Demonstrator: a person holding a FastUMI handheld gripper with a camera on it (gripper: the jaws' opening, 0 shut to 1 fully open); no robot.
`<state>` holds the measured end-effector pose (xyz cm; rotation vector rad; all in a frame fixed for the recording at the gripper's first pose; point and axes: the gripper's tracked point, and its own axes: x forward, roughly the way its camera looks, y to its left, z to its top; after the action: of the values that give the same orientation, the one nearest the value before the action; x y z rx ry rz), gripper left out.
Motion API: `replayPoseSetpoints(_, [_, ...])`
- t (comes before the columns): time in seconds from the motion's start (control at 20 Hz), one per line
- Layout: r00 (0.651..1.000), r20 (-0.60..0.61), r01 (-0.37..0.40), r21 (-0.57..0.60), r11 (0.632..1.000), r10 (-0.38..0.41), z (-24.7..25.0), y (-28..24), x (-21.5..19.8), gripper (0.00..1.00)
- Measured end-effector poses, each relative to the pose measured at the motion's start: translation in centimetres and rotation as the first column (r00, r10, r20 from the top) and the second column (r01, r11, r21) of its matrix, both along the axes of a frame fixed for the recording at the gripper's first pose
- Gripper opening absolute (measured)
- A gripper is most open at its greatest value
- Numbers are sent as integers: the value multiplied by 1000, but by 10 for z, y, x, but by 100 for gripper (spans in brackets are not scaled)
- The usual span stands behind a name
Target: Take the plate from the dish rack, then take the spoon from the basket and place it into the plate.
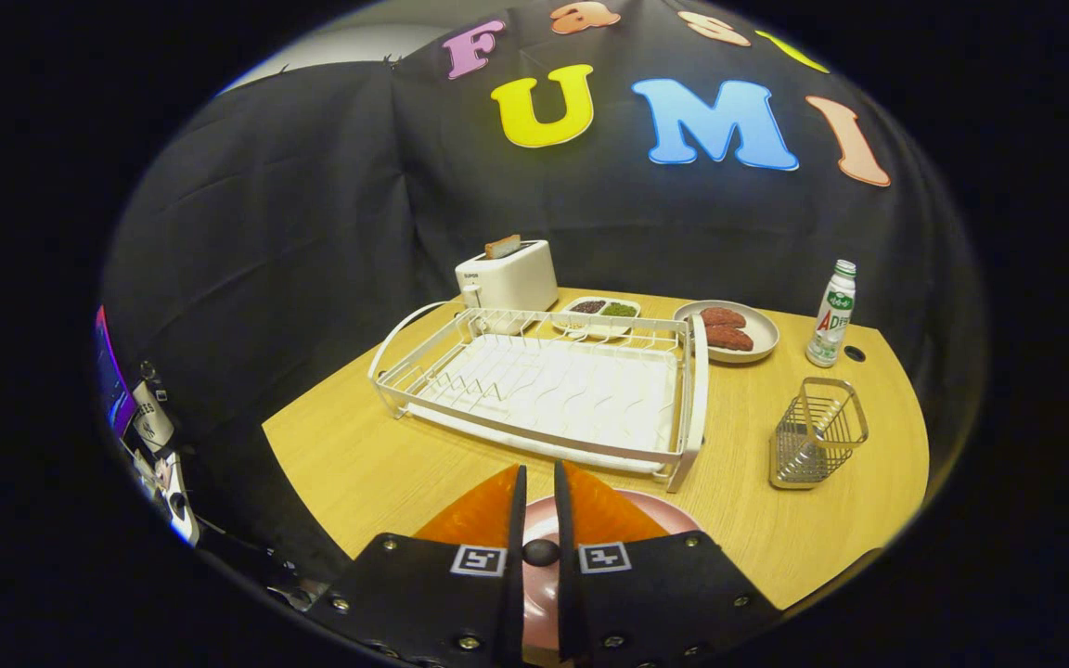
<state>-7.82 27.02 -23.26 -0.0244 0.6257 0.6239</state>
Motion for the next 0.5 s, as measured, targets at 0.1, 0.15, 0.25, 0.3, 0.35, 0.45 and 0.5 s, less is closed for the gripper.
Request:
replayPoseSetpoints(0.1, [1000,11,7,-7,1000,-7,5,-6,4,22])
replayPoseSetpoints(0.15, [1000,18,13,-5,1000,-13,6,-8,5,22])
replayPoseSetpoints(0.25, [998,52,37,-10,999,-37,18,-18,12,21])
replayPoseSetpoints(0.3, [994,90,62,-13,998,-60,30,-28,18,22])
replayPoseSetpoints(0.35, [988,128,88,-8,996,-86,43,-37,24,22])
replayPoseSetpoints(0.45, [975,178,137,6,990,-136,66,-56,27,22])
replayPoseSetpoints(0.5, [965,203,169,16,985,-169,79,-69,32,22])
